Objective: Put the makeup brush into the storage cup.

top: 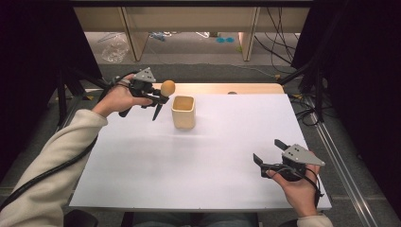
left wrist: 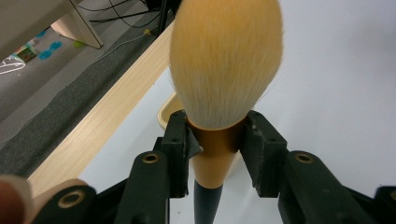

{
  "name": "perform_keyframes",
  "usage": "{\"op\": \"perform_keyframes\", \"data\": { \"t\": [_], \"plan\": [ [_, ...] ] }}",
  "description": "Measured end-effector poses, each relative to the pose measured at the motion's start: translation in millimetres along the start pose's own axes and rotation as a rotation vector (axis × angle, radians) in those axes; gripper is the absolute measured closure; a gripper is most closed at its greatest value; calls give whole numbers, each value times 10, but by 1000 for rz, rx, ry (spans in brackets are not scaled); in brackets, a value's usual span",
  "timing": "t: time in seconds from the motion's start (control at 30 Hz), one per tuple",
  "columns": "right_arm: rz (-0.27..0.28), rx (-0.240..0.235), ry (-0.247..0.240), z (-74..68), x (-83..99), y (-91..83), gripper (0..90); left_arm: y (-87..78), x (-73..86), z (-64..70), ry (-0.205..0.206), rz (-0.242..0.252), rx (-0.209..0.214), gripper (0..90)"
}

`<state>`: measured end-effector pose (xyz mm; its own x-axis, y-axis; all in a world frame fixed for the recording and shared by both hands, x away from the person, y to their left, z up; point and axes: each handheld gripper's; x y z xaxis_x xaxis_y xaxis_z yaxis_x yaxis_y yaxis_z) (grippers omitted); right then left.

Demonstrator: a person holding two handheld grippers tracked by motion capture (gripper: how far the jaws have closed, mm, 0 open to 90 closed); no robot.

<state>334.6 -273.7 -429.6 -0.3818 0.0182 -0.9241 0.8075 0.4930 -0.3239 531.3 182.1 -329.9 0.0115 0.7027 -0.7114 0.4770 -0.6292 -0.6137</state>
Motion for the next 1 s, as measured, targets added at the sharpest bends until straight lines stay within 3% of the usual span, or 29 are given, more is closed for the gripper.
{"op": "perform_keyframes", "data": {
  "t": [0.33,0.4,0.6,0.63,0.67,1.0],
  "plan": [
    [-1,1,-1,2,1,1,94,15,-40,-3,-17,25,-11,647],
    [-1,1,0,2,1,1,94,12,-41,-12,0,17,-7,647],
    [-1,0,-2,3,0,-1,94,18,-57,-17,0,21,-10,647],
    [-5,0,6,-2,0,-4,94,25,-61,-7,-15,31,-17,647],
    [-1,0,1,1,0,0,94,17,-68,-20,1,27,-14,647],
    [-1,0,-2,2,1,-1,94,12,-111,-22,-6,36,-21,647]
  ]
}}
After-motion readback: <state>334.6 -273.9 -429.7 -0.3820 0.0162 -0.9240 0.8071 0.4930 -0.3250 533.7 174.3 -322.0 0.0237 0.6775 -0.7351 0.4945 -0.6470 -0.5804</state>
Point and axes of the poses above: each handheld gripper's, and its own axes: y roughly forward along the jaws, x roughly out of its underside, z roughly to its right, and after that the axes turned 15 degrees about y, right-handed
